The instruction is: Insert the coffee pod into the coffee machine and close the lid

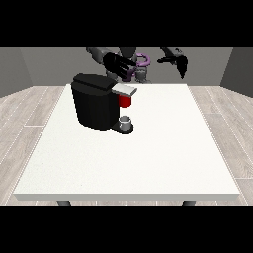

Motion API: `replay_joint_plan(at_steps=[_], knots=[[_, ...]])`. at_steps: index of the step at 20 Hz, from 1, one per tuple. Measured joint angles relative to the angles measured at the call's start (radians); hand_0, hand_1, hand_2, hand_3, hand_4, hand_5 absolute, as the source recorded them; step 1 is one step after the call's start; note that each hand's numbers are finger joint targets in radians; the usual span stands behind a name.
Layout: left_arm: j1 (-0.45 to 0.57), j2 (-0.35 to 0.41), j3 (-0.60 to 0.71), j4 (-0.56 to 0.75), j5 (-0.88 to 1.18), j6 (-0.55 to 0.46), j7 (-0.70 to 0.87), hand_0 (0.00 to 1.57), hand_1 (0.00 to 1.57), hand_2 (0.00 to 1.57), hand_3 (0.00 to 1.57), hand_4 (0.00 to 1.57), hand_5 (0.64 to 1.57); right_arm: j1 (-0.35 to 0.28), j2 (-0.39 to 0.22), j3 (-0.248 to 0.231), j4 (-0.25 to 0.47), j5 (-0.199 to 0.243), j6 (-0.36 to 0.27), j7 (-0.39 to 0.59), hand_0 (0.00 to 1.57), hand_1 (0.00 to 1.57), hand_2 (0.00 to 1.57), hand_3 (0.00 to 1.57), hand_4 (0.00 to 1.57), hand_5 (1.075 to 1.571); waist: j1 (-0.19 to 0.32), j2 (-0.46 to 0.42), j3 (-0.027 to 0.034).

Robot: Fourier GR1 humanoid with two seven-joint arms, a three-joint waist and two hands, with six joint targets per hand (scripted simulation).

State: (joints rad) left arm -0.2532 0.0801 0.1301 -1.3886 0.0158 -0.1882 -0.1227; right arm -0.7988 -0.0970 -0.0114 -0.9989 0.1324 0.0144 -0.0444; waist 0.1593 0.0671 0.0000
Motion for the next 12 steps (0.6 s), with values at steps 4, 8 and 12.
replay_joint_plan(at_steps=[4,8,12], knots=[[0.014,-0.022,-0.016,-0.002,-0.005,0.012,-0.028,0.0,0.0,0.0,0.0,0.19,1.571,-0.001,0.028,0.01,-0.016,-0.012,0.022,-0.019,0.0,0.0,0.0,0.0,0.18,1.571,-0.019,-0.02,-0.0001],[0.041,-0.036,-0.021,0.004,-0.007,0.028,-0.031,0.0,0.0,0.0,0.0,0.19,1.571,0.093,0.067,0.06,-0.058,-0.048,0.052,-0.091,0.0,0.0,0.0,0.0,0.27,1.571,-0.054,-0.064,0.0],[0.074,-0.009,0.012,0.05,0.01,0.014,-0.049,0.0,0.0,0.0,0.0,0.19,1.571,0.229,0.086,0.138,-0.131,-0.144,0.028,-0.099,0.0,0.0,0.0,0.0,0.16,1.571,-0.099,-0.128,-0.0001]])
